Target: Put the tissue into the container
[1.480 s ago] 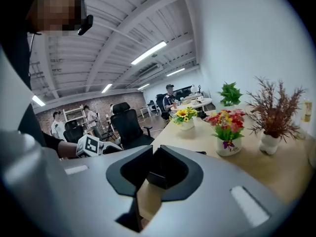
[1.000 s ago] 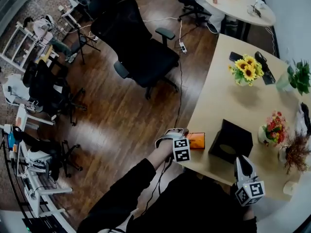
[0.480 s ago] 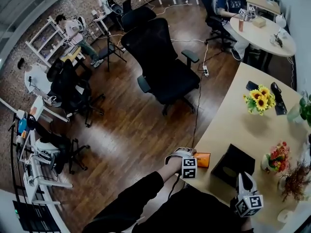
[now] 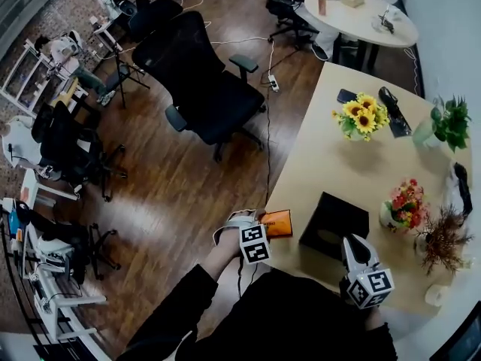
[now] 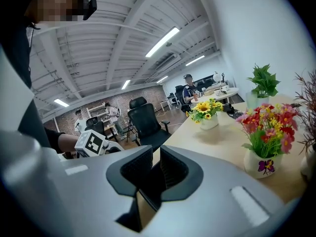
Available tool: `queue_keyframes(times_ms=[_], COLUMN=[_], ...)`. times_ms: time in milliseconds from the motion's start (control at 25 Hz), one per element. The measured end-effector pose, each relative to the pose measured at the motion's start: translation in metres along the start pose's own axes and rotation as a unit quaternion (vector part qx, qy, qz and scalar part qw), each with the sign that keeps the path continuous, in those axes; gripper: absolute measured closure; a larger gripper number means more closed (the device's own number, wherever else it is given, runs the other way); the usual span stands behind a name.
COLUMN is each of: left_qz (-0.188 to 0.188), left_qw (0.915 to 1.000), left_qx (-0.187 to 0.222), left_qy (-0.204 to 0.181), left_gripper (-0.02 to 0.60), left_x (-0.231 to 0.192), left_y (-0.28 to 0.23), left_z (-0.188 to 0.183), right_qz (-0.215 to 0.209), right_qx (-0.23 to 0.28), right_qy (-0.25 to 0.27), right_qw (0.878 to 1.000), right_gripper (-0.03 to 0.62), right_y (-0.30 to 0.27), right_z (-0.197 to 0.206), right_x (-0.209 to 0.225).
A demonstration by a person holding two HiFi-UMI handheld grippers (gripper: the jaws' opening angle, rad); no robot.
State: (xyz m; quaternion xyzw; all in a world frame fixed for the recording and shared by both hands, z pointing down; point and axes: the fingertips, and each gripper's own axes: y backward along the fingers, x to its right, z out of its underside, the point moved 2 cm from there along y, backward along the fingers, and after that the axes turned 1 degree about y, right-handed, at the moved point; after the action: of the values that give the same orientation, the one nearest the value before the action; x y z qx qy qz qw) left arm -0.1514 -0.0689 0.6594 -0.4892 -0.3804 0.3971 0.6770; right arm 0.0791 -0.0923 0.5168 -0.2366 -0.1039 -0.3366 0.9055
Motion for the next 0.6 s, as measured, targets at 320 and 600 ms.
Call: queue_keyframes(times_ms=[320, 600], left_qz=[-0.033, -0.032], left_qw=[0.9990, 0.9916], left_qx=[0.029, 0.075], left_qy=[-0.012, -0.100], left_gripper=[0.199, 0.199], left_x=[-0.017, -0.007], left_y=[0.066, 0.089], left_z=[-0.025, -0.104], right_qz=[0.022, 0.071], right_qx=[0.017, 0.035], right_qy=[-0.003, -0.024], right_qw=[1.000, 0.997], right_gripper=[0.546, 0.546], right_y=[0.007, 0.028], right_z=[-0.005, -0.004], right_x=[0.005, 0.024])
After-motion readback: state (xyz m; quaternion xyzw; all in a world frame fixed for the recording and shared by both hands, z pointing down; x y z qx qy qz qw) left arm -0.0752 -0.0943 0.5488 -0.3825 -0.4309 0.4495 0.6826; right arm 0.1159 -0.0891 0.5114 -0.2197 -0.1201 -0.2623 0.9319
